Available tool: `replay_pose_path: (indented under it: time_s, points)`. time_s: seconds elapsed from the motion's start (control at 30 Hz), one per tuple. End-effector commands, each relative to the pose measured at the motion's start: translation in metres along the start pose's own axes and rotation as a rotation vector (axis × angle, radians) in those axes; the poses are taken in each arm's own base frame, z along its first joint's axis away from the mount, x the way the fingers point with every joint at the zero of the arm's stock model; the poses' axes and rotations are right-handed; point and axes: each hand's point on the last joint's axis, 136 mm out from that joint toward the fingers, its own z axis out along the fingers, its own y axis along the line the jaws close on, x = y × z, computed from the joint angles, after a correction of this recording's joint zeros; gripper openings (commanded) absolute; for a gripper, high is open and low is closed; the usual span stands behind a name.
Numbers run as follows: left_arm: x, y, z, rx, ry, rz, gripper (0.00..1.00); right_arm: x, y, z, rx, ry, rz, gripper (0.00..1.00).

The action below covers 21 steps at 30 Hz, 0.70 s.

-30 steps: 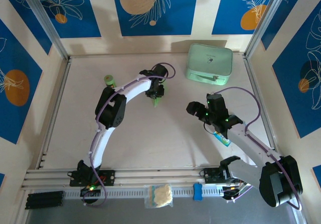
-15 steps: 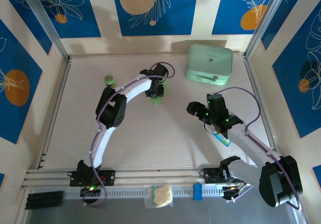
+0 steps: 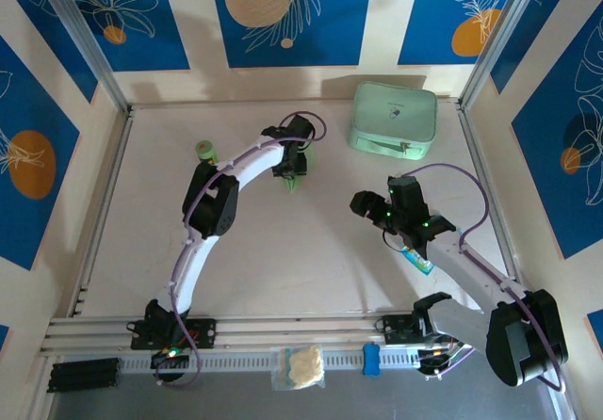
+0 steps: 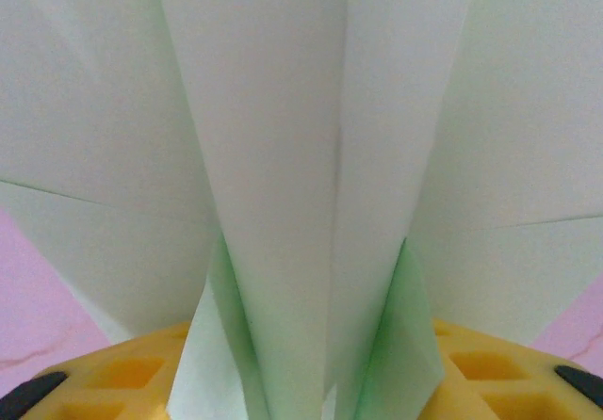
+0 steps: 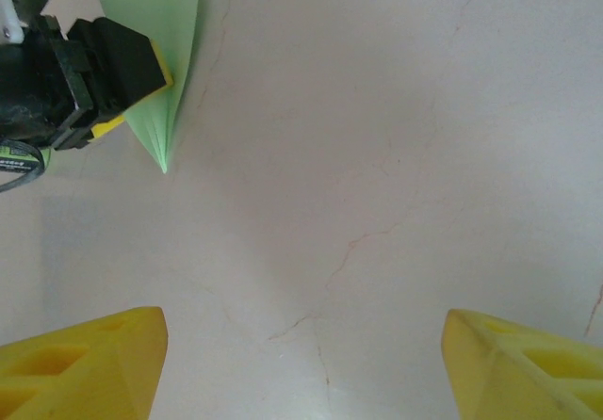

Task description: Fold a paper plane with a square sheet of paper (pick it up from the middle)

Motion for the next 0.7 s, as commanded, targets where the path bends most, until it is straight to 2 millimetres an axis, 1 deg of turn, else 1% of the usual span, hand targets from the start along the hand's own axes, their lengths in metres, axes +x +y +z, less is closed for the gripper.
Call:
replay_pose_path:
  time_s: [0.0,0.13,0.33,0.43,0.57,0.67]
  points:
    - [0.012,0.016,0.02,-0.05,0.064,-0.03,0.49,0.005,-0.001,0.002,-0.002,0.028,-0.005,0.77]
    - [0.001,0.009,0.009,-0.021,0.038,-0.037,0.49,0.004,-0.001,0.002,-0.001,0.029,-0.004,0.77]
    - [-0.017,0.001,-0.019,0.028,-0.023,-0.049,0.45,0.004,0.0,0.002,-0.003,0.03,-0.004,0.77]
    - [-0.023,-0.002,-0.029,0.042,-0.042,-0.056,0.44,0.004,0.0,0.002,-0.003,0.032,-0.002,0.77]
    - [-0.028,-0.003,-0.041,0.053,-0.063,-0.066,0.45,0.003,0.001,0.002,-0.003,0.03,-0.002,0.77]
    - [-0.032,-0.004,-0.055,0.069,-0.087,-0.075,0.47,0.001,0.002,0.001,0.0,0.026,-0.007,0.77]
